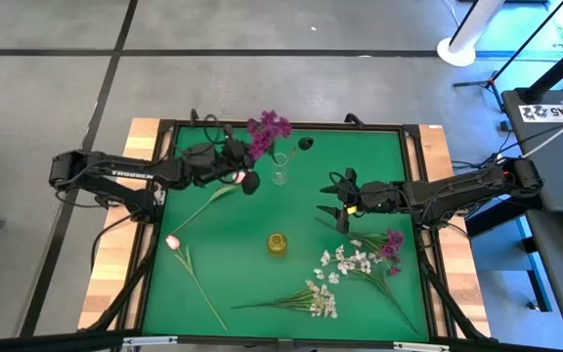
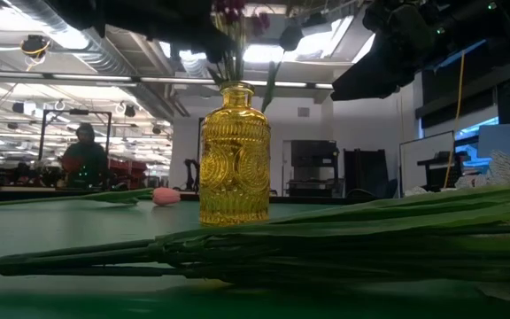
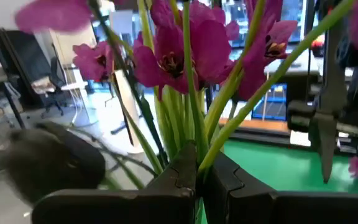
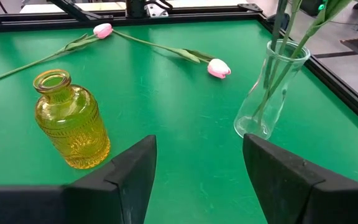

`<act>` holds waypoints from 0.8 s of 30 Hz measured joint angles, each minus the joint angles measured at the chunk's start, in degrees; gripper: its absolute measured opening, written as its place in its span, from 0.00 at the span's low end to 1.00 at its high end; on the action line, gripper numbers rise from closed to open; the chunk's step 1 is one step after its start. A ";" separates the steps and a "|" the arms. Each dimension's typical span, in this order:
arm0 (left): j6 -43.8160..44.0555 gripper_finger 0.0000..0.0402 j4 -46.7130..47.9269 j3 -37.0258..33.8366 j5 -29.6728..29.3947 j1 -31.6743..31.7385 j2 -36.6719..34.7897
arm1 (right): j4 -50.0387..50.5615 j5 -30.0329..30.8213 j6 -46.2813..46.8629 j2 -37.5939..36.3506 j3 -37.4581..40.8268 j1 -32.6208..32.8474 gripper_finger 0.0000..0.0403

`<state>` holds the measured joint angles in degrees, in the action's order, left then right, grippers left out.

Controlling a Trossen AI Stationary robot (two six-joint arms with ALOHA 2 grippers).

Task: Sort flowers into vase by color
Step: Put the left purple flower into the transparent vase

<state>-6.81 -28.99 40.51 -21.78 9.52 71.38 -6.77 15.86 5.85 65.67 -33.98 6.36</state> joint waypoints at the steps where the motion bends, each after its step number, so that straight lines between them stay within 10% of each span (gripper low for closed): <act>1: 0.25 0.01 -0.14 0.00 0.00 0.00 0.92 | -0.01 0.00 0.00 0.00 0.00 0.01 0.59; 24: -2.50 0.32 0.90 0.00 -4.02 -0.48 3.67 | 1.62 -0.01 -0.07 -0.16 0.00 0.01 0.59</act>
<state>-9.32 -28.09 40.51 -25.81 9.04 75.05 -5.15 15.84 5.78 65.50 -33.98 6.37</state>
